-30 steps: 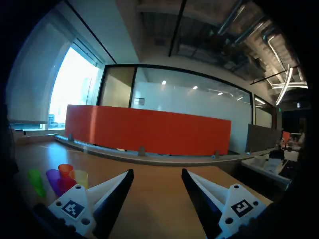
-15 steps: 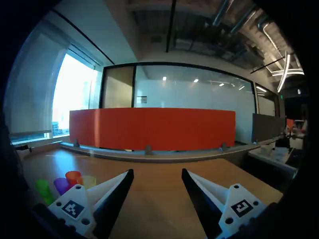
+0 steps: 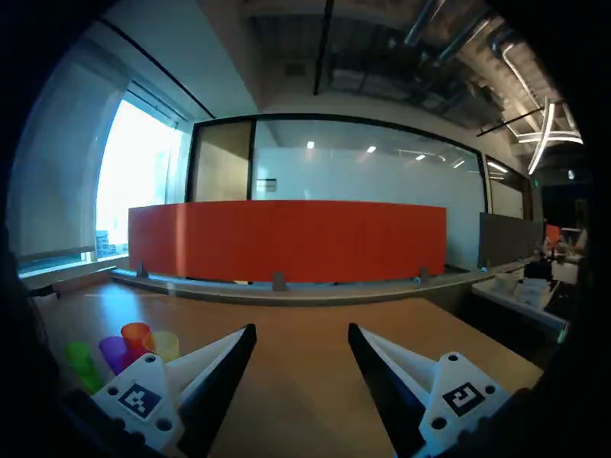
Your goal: Pour water
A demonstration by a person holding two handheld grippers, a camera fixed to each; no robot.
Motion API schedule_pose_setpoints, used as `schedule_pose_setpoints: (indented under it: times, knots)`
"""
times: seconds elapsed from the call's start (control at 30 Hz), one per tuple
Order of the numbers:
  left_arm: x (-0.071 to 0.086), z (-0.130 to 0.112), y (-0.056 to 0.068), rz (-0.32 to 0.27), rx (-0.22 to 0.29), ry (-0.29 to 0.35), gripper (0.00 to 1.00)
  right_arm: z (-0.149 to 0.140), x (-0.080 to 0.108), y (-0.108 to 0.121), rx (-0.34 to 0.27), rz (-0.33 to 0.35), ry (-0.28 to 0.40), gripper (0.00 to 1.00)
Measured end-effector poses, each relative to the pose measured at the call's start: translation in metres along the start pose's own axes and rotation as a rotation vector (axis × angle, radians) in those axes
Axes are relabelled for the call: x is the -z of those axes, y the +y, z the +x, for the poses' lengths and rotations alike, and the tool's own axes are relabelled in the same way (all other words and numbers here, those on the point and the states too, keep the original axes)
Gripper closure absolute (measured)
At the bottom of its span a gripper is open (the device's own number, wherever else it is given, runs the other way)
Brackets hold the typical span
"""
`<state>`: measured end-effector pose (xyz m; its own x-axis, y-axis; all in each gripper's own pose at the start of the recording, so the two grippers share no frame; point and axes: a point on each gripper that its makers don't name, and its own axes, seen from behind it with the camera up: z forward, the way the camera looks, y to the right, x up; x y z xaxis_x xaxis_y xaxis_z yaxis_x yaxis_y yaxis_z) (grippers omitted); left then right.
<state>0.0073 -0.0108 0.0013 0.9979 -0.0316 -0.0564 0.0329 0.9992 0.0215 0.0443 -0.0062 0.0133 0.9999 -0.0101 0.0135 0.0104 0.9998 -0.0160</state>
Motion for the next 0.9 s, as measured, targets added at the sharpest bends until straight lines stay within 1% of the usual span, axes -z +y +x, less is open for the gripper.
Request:
schedule_pose_setpoints:
  times: [0.27,0.4,0.57,0.7,0.9]
  knots:
    - [0.001,-0.013,0.003,0.005,-0.002,-0.023,0.06,0.002,0.0,0.001,-0.003,-0.001,0.006,0.07]
    - [0.0,-0.015,0.003,0.012,-0.011,-0.024,0.06,0.003,0.0,0.001,-0.006,0.0,0.012,0.07]
    - [-0.002,-0.017,0.007,0.009,-0.029,-0.028,0.06,0.004,0.0,0.001,-0.003,0.001,0.015,0.07]
    - [-0.001,-0.017,0.011,0.0,-0.031,-0.027,0.06,0.005,0.0,0.002,0.0,-0.002,0.015,0.07]
    - [0.0,-0.016,0.012,-0.001,-0.033,-0.026,0.06,0.006,0.001,0.004,-0.003,-0.004,0.017,0.07]
